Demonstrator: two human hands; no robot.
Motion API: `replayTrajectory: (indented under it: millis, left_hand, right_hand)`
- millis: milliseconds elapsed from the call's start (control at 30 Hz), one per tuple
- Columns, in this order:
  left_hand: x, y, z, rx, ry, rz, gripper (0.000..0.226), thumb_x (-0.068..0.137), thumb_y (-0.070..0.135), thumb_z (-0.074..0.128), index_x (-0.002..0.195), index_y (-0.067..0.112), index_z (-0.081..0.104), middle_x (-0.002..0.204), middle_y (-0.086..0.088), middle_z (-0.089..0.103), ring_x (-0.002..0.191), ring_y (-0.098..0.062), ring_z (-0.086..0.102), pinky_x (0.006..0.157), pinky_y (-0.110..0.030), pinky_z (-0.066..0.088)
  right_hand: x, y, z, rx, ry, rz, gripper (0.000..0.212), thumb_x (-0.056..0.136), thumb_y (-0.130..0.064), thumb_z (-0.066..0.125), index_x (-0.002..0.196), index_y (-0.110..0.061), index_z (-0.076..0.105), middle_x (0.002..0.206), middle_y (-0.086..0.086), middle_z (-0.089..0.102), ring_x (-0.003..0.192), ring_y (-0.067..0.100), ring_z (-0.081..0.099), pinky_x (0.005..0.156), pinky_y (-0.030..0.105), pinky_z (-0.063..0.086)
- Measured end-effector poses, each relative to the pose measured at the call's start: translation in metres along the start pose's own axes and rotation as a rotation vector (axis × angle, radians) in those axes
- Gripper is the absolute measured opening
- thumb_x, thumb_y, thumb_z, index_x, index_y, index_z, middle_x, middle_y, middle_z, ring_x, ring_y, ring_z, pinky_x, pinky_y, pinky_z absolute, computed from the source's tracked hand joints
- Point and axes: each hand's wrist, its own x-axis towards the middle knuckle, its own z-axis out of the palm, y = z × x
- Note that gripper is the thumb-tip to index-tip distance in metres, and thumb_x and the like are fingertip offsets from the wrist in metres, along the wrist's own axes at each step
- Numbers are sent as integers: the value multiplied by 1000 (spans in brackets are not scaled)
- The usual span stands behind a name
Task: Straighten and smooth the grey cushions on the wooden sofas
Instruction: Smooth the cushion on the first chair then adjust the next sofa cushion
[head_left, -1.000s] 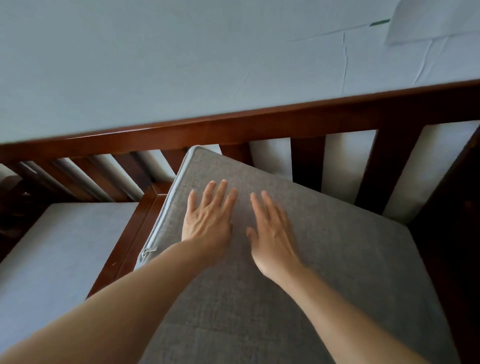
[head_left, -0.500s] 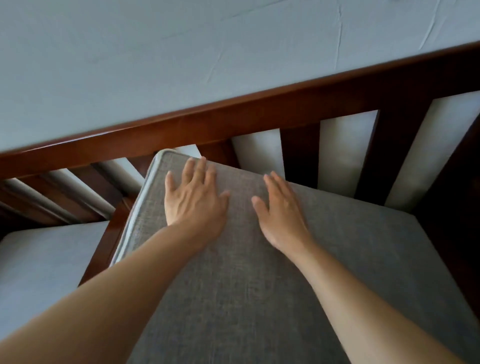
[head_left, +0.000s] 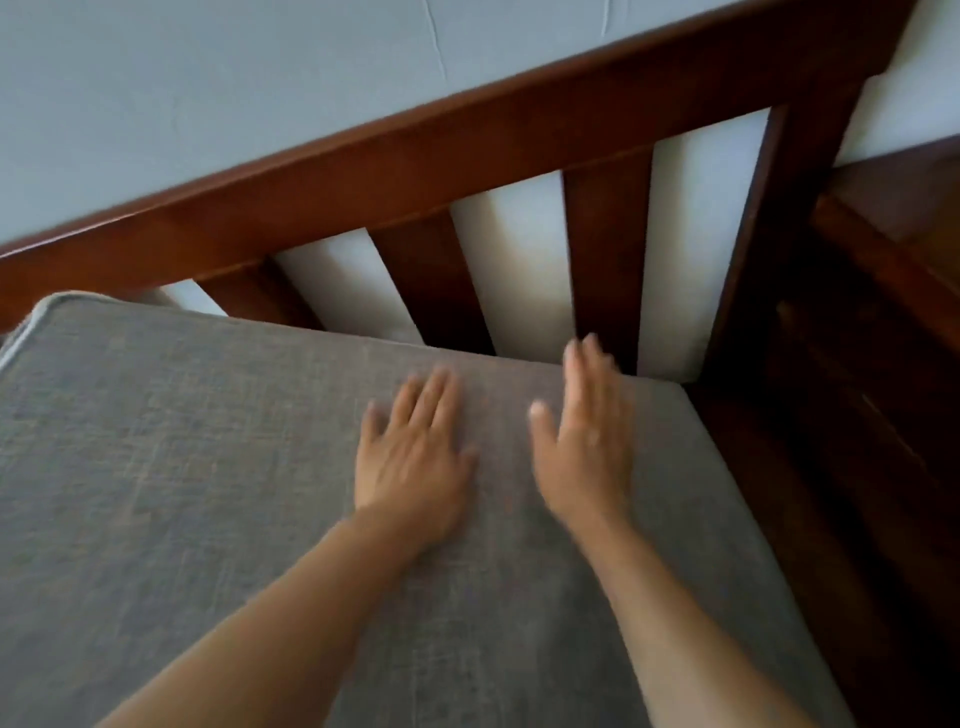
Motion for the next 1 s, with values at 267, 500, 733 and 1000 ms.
replayTrajectory:
  millis: [267,500,733,1000]
  left_hand:
    - [61,91,7,-87,257,-35,68,98,45,33,152,23,-3,159,7,-9,146,-13,-12,115,-45,-7]
    - [43,125,96,97,-195,3,68,97,55,17,152,23,-6,159,4,-14,145,-16,-14,115,-48,-5]
    - [-34,170,53,-29,-257,15,69,99,45,31,152,19,-5,159,1,-13,146,-16,-14,116,-47,-5]
    - [-106,175,43,-112,159,222,66,92,41,29,150,14,17,157,-2,12,146,-21,10,115,-50,5]
  right_hand:
    - [41,93,-43,128,255,57,48,100,-27,42,146,-15,34,153,3,29,143,19,22,118,42,16]
    - [-6,158,12,-70,-359,103,58,101,-43,26,152,-24,8,160,-6,0,146,12,-6,118,40,-3]
    - [-80,147,-75,38,-348,258,58,101,-25,40,152,-19,13,160,-1,0,146,16,-1,119,33,6]
    - [-121,100,-107,124,232,65,52,96,-12,42,146,-14,31,156,3,22,144,18,17,116,36,18]
